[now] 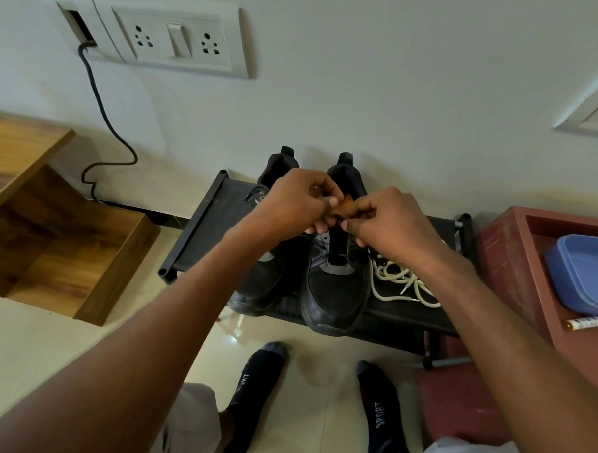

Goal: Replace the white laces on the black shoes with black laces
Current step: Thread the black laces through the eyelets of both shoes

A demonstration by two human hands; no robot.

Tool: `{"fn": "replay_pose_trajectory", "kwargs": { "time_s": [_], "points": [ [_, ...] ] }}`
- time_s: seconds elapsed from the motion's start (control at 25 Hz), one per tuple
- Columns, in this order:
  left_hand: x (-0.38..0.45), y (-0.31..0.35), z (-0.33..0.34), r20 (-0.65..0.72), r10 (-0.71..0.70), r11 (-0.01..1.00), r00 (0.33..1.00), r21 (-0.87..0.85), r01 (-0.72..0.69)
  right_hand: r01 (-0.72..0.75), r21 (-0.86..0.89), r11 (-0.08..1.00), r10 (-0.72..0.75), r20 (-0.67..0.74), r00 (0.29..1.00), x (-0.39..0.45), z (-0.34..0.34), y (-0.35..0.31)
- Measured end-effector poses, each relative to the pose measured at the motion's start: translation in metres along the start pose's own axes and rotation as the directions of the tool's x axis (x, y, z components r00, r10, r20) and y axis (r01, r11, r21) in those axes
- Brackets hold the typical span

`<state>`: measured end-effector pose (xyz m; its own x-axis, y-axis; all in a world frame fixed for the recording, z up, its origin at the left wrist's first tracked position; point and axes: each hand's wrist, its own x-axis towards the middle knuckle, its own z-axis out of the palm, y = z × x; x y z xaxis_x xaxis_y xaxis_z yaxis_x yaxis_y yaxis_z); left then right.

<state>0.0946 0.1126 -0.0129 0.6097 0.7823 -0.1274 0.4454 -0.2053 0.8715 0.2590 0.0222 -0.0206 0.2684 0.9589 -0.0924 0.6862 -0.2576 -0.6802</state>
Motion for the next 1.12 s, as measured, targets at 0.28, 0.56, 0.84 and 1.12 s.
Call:
{"fn": "replay_pose_trajectory", "kwargs": {
  "time_s": [0.28,0.56,0.84,1.12],
  "points": [
    [-0.009,-0.009,-0.003,0.257,0.062,0.836,0.964,0.515,-0.191,-0.026,-0.259,0.966,0.047,0.072,0.996,-0.004,0.007,-0.001],
    [-0.01,-0.012,-0.002,0.208,0.122,0.846,0.97,0.49,-0.211,-0.08,-0.288,0.954,0.072,-0.038,0.997,-0.004,0.025,-0.001],
    [-0.007,-0.015,-0.005,0.192,0.061,0.867,0.98,0.477,-0.147,-0.22,-0.075,0.973,0.218,-0.024,0.976,-0.003,0.041,0.002],
    [0.0,-0.028,-0.006,0.124,-0.004,0.905,0.992,0.423,-0.049,-0.226,-0.009,0.974,0.224,-0.103,0.969,-0.011,0.053,-0.002]
  ]
}}
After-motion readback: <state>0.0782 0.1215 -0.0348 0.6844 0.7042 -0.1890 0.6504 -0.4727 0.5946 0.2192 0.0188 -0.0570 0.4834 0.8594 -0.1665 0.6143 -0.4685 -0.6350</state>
